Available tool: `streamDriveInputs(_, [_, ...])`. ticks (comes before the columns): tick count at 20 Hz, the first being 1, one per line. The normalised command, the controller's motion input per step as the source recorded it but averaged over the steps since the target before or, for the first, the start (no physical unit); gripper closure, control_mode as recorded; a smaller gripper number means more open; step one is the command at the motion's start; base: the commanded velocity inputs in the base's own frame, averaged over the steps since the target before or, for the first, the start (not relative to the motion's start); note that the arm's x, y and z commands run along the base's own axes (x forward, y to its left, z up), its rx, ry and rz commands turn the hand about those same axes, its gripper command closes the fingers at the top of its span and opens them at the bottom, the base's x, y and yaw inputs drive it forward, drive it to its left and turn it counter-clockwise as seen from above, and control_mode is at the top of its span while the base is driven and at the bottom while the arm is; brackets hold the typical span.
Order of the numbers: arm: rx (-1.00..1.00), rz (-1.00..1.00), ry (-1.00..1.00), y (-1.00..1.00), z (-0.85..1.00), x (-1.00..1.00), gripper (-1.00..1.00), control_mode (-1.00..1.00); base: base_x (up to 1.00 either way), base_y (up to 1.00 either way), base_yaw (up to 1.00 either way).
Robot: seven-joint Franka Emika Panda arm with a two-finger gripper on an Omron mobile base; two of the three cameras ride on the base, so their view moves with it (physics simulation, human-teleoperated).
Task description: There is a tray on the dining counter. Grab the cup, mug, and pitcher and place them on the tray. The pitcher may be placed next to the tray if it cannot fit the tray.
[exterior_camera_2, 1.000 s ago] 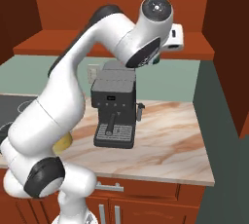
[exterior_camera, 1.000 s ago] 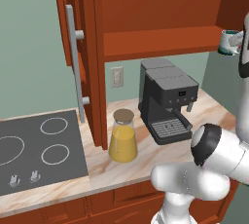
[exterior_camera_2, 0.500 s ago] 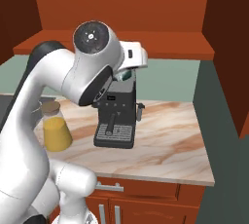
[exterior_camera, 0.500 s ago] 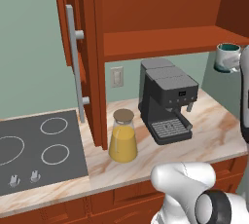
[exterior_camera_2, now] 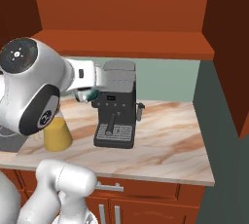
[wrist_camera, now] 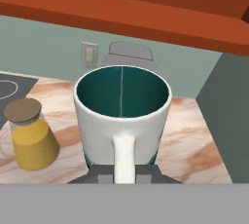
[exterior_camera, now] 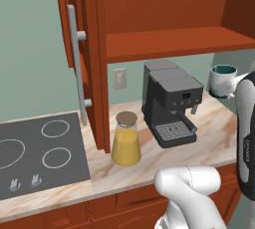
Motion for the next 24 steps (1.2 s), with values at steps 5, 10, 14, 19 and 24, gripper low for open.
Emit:
streamDriveInputs(5, [0.01,0.0,0.13,0.42,-0.03,-0.62,1.0,-1.0,0.0,0.0,0.0])
streamDriveInputs(10, [0.01,0.0,0.0,0.06,-0.06,-0.21,1.0,-1.0,0.0,0.0,0.0])
streamDriveInputs(14, [0.0,0.0,0.0,0.0,0.0,-0.08,1.0,-1.0,0.0,0.0,0.0])
streamDriveInputs(19, [0.0,0.0,0.0,0.0,0.0,0.0,1.0,1.0,-0.13,0.01,0.0])
streamDriveInputs(24, [0.0,0.0,0.0,0.0,0.0,0.0,1.0,1.0,-0.92,0.01,0.06])
